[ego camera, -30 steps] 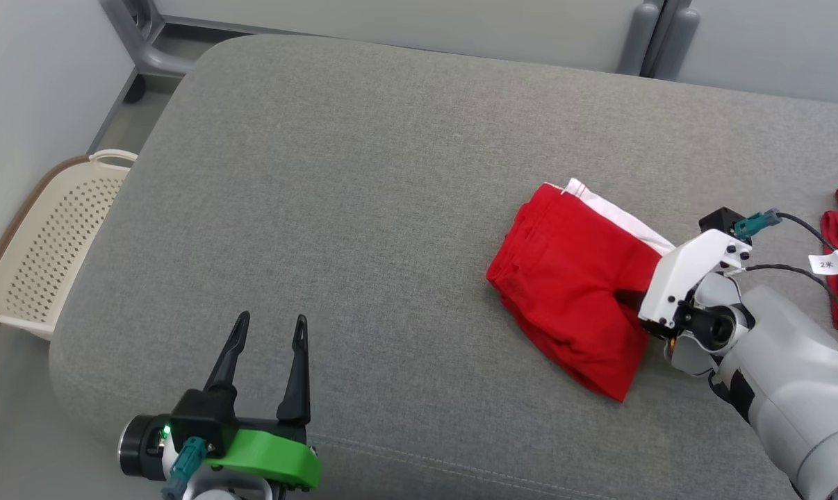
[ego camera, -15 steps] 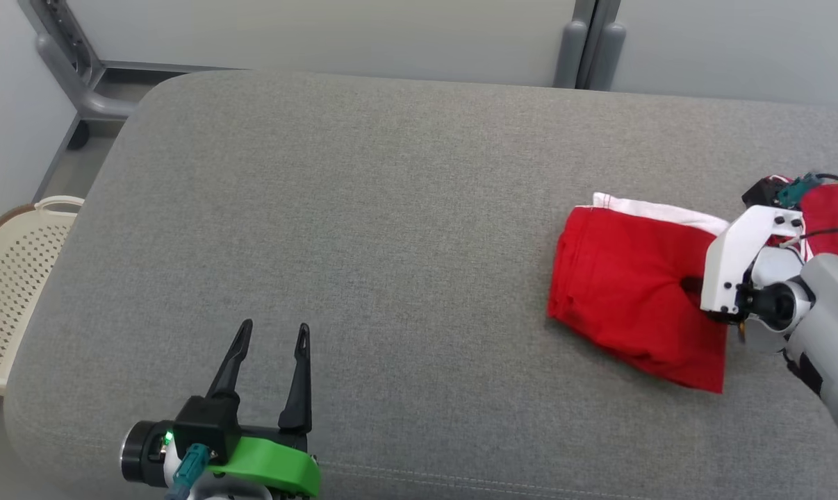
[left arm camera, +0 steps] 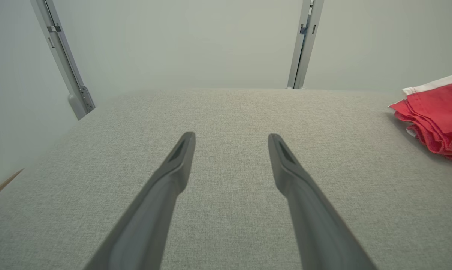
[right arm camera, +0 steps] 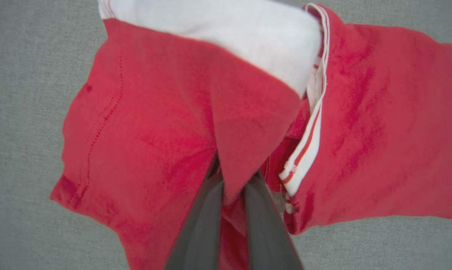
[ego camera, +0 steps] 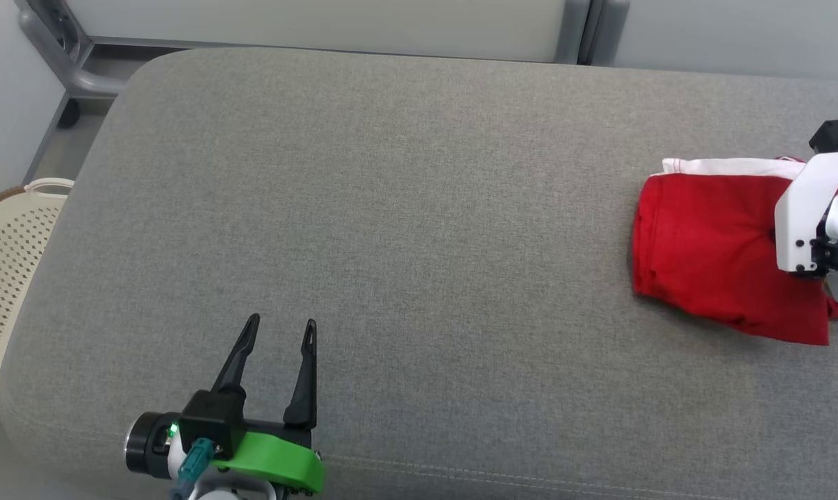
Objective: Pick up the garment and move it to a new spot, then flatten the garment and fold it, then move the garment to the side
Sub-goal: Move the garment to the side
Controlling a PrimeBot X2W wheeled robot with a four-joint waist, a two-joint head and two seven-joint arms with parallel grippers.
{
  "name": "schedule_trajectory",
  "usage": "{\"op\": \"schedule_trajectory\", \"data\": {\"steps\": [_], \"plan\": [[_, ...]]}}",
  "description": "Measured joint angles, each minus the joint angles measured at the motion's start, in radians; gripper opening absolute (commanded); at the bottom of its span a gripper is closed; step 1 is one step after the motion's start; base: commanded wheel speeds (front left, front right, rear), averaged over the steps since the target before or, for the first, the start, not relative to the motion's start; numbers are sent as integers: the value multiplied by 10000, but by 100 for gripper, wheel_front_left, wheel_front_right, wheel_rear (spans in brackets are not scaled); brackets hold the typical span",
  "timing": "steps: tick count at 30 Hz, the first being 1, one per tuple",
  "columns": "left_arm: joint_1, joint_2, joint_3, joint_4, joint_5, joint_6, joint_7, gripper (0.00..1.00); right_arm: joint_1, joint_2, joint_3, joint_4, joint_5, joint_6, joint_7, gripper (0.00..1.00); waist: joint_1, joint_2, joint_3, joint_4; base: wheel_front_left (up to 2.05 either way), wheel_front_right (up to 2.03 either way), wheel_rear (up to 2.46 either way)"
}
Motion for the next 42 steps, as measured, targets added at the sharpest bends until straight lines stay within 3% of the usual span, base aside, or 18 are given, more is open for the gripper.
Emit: {"op": "schedule_trajectory", "data": {"steps": [25, 42], "plan": [[-510, 0, -58, -138, 228, -84, 0, 100, -2203, -1873, 1718, 267, -522, 0, 226, 0, 0, 0, 1212, 86, 0, 0, 0], [-765, 0, -128, -313, 278, -111, 0, 100, -3013, -2692, 2767, 360, -974, 4, 819, 0, 0, 0, 2050, 249, 0, 0, 0]]}}
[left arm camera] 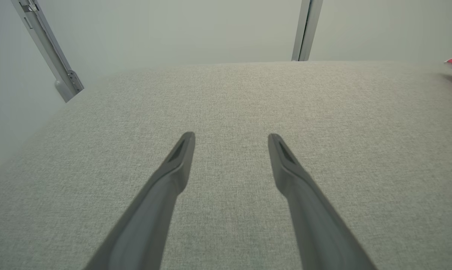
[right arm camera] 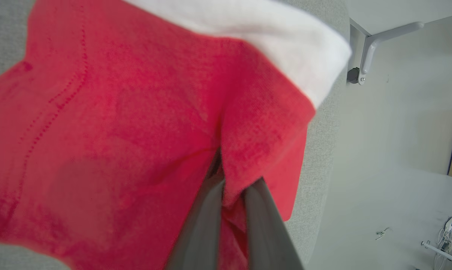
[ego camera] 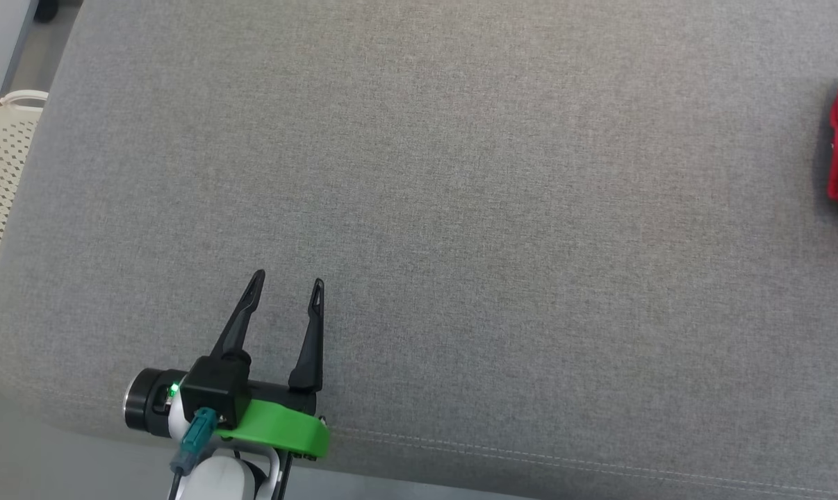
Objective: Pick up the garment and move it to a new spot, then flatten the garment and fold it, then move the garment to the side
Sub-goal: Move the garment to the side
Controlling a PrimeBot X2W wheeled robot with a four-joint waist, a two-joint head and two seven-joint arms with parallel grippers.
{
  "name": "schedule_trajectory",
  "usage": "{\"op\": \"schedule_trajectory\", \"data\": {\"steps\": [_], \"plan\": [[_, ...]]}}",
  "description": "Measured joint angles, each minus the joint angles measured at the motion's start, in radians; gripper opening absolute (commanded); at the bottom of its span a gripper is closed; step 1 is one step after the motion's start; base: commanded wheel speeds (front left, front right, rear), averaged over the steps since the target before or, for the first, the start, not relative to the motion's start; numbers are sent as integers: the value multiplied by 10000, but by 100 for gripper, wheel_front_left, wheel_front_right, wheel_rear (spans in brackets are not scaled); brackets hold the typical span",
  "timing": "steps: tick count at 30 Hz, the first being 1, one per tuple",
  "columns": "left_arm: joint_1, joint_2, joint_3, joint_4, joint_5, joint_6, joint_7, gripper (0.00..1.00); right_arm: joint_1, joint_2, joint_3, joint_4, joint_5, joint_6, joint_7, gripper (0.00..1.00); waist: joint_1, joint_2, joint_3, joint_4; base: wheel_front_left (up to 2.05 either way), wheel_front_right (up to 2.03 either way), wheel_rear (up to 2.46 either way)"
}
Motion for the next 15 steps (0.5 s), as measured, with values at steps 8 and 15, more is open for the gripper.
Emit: {"op": "schedule_trajectory", "data": {"steps": [8, 15], "plan": [[-37, 0, 8, -33, 4, 42, 0, 100, -269, -142, 454, 188, -410, 2, -54, 0, 0, 0, 114, 34, 0, 0, 0], [-43, 0, 31, -42, 6, 58, 0, 100, -350, -123, 533, 560, -481, 2, -113, 18, 0, 0, 125, 1, 0, 0, 0]]}}
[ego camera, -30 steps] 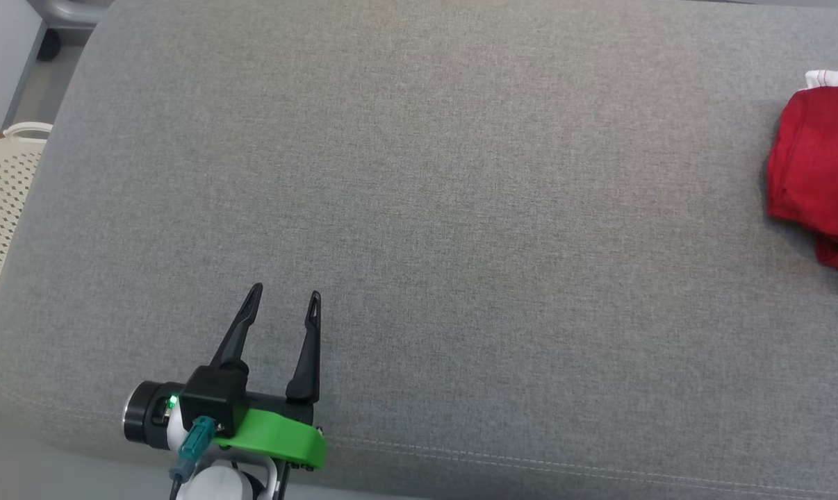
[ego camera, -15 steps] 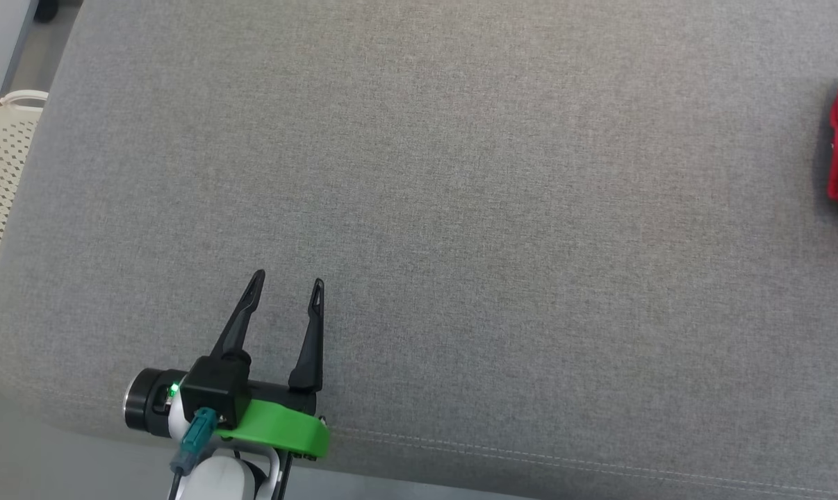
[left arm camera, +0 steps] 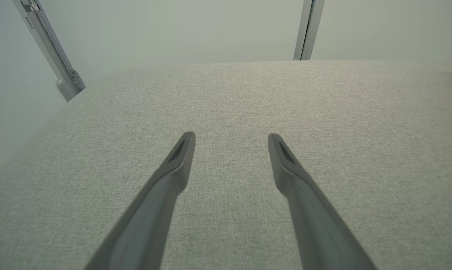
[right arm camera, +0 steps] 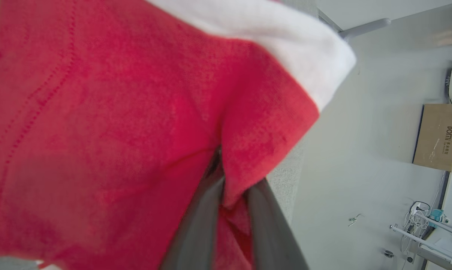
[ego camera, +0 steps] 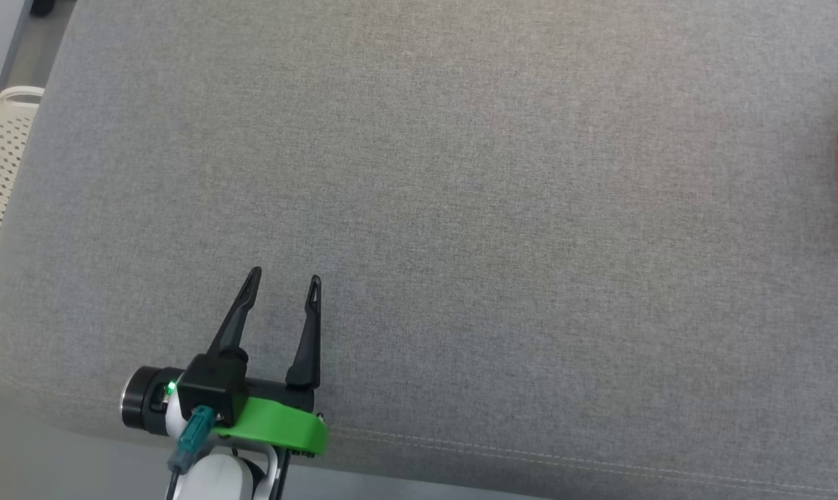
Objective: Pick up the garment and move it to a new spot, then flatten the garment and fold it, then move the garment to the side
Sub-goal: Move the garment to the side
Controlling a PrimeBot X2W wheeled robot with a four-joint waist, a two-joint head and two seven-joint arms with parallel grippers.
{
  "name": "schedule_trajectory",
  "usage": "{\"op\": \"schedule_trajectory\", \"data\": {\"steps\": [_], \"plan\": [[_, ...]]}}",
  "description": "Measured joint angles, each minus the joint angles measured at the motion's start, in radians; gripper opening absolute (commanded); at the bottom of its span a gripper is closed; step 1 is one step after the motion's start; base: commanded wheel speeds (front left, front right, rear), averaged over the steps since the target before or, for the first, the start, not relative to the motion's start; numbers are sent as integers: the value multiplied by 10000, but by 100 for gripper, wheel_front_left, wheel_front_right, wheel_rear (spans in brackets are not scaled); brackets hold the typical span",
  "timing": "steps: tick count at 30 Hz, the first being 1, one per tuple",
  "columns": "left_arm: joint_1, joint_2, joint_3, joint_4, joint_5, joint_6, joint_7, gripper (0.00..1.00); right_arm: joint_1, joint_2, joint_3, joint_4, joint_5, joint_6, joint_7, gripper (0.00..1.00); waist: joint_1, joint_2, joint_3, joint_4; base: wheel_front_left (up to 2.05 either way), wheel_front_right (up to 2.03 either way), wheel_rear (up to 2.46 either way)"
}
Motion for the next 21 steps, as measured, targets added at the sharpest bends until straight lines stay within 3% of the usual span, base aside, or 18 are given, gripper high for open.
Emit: {"op": "schedule_trajectory", "data": {"steps": [2, 4, 10, 21], "plan": [[0, 0, 13, 0, 0, 0, 0, 100, -45, 40, 33, 98, -82, 0, -130, 67, 0, 0, -2, -22, 0, 0, 0], [0, 0, 15, 0, 0, 2, 0, 100, -74, 98, 69, 153, -138, 0, -176, 98, 0, 0, -14, -43, 0, 0, 0], [0, 0, 17, 8, -2, 29, 0, 100, -168, 176, 198, 270, -370, 0, -535, 100, 0, 0, -97, -85, 0, 0, 0], [104, -2, 178, -23, -40, 88, 0, 100, 569, 1039, -775, -646, 869, -2, -4498, 100, 0, 0, -673, -228, 0, 0, 0]]}}
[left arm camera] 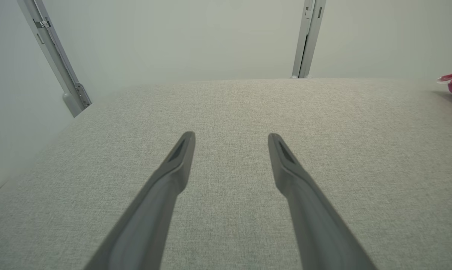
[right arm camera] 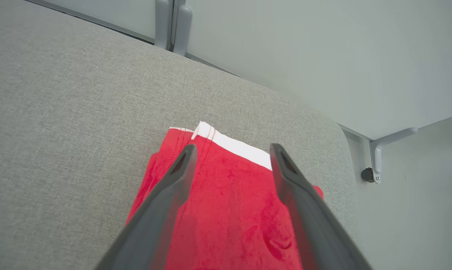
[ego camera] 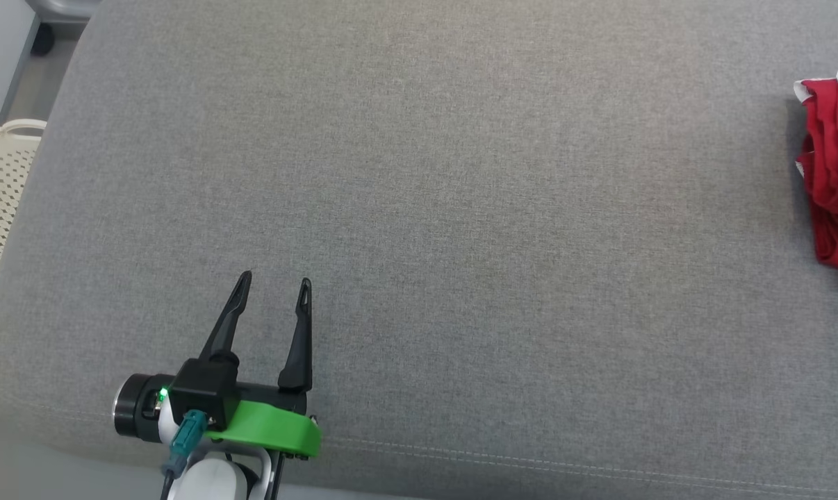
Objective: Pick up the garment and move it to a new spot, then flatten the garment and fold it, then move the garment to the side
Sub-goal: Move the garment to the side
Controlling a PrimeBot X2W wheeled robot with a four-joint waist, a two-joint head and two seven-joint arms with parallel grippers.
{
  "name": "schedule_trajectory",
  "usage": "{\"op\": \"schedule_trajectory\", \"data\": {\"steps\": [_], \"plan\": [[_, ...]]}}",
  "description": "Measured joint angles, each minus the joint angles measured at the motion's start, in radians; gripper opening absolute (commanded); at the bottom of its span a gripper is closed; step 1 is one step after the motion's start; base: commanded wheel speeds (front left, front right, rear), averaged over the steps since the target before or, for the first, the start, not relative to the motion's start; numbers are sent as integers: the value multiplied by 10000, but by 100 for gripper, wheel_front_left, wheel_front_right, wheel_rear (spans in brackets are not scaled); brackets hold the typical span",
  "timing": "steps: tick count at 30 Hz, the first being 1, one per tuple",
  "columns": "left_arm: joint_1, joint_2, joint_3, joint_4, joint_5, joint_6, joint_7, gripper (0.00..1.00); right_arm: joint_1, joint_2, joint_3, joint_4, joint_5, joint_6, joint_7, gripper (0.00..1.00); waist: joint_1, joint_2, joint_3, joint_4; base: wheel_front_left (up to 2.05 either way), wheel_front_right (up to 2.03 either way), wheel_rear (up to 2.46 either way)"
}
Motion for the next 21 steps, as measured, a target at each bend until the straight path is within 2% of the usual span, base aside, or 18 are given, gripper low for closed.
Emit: {"op": "schedule_trajectory", "data": {"steps": [4, 11, 15, 21], "plan": [[128, 0, 104, -13, 2, 2, 0, 100, 644, 291, -272, -280, 583, 0, -1250, 100, 0, 0, -310, -108, 0, 0, 0], [495, 2, 408, -25, 25, -2, 0, 100, 1383, 1095, -581, -6, 777, 0, -3728, 100, 0, 0, -915, -409, 0, 0, 0], [701, 6, 583, -23, 52, -12, 0, 100, 1827, 1615, -811, -176, 648, 0, -4142, 100, -1, 0, -1282, -628, 0, 0, 0], [881, 17, 796, -73, 69, -19, 0, 100, 2302, 1810, -2397, -1365, -355, 0, -4188, 100, -1, 0, -1710, -912, 0, 0, 0]]}}
